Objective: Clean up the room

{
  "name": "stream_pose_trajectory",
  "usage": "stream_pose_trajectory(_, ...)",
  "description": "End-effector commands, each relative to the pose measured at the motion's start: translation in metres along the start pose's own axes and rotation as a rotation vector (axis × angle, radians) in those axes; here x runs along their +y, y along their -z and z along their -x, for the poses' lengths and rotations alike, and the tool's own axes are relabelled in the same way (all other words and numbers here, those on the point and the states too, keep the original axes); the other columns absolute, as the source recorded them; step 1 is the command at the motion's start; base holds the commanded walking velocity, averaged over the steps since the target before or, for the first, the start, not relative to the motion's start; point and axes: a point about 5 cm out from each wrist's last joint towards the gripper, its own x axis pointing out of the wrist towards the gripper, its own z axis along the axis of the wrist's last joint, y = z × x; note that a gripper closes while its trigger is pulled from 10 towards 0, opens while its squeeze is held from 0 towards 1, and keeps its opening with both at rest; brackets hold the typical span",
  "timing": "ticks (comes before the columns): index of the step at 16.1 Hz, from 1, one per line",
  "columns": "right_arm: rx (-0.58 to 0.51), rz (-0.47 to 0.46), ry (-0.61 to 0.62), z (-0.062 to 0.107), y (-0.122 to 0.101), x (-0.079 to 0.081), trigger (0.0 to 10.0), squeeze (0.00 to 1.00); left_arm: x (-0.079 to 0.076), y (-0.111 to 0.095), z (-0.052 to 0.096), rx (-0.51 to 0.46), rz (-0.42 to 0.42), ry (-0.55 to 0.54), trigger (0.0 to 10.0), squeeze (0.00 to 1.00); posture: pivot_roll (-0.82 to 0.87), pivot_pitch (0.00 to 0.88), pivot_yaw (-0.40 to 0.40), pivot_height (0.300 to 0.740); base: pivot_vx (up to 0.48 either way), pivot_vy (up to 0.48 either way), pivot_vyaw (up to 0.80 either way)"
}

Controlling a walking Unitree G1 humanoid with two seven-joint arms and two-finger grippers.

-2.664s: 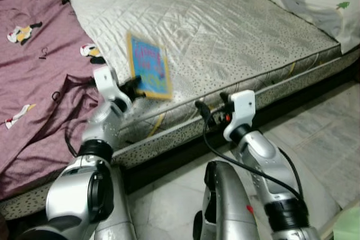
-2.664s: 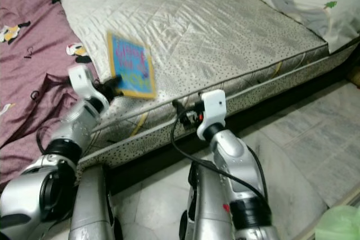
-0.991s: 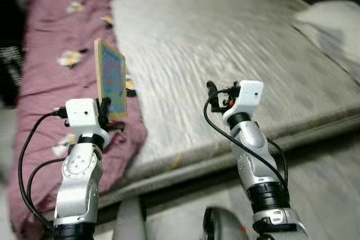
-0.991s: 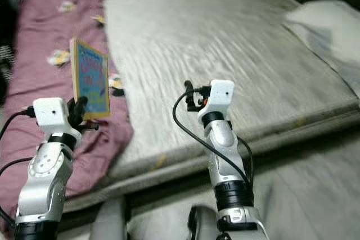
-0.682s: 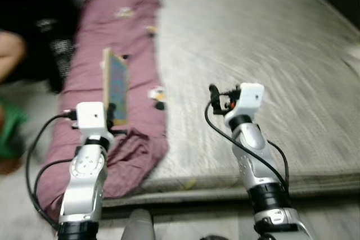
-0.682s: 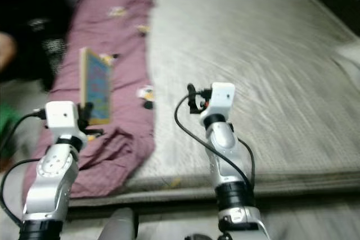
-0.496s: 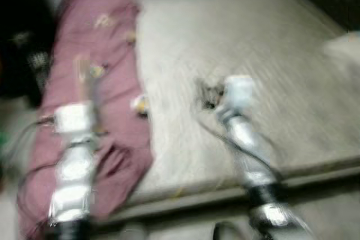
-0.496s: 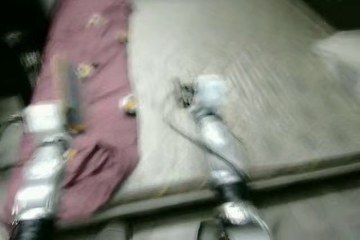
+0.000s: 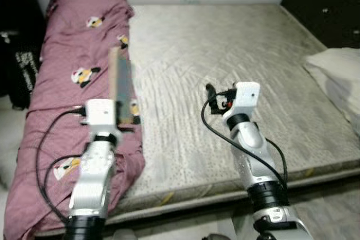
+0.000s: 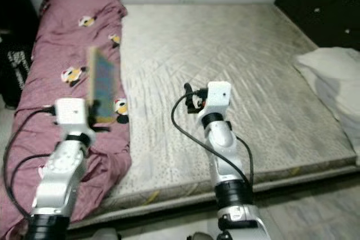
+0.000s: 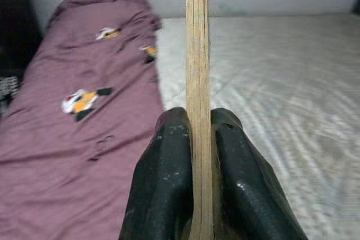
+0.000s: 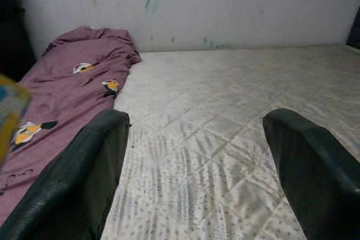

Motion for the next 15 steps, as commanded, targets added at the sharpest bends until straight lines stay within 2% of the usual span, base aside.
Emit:
stream_pose_trajectory(1,0.000,0.011,0.001,0.0007,0.0003,-0.0007,10.0,0.00,0.0043,-0.0067,-0.0004,-0.040,-0.001,-0.016,10.0,0.00,0.04,0.000,-0.048,0.740,0.000,0.000,0.00)
stream_pose_trajectory(2,-0.010,0.028,-0.022,0.0011,-0.0006,0.0011,10.0,0.00,0.0047,-0.0069,-0.0005,-0.040,0.002,-0.019,10.0,0.00,0.04,0.000,-0.048,0.740,0.000,0.000,0.00)
stream_pose_trajectory(4,-0.010,0.068,-0.035,0.0004,-0.0008,0.0036,10.0,0.00,0.0032,-0.0062,-0.0007,-0.040,-0.010,-0.010,10.0,0.00,0.04,0.000,-0.048,0.740,0.000,0.000,0.74)
stream_pose_trajectory(7,-0.009,0.053,-0.021,-0.0001,-0.0011,0.0010,10.0,0.00,0.0008,-0.0067,-0.0012,-0.045,-0.008,0.002,10.0,0.00,0.04,0.000,-0.049,0.740,0.000,0.000,0.73)
stream_pose_trajectory(10,-0.006,0.049,-0.014,0.0000,-0.0005,0.0001,10.0,0.00,0.0004,-0.0064,-0.0014,-0.045,0.001,0.006,10.0,0.00,0.03,0.000,-0.052,0.740,0.000,0.000,0.00)
stream_pose_trajectory(15,-0.001,0.045,-0.017,-0.0002,0.0003,0.0004,10.0,0.00,0.0003,-0.0066,-0.0009,-0.049,0.005,0.006,10.0,0.00,0.04,0.000,-0.053,0.740,0.000,-0.245,0.00)
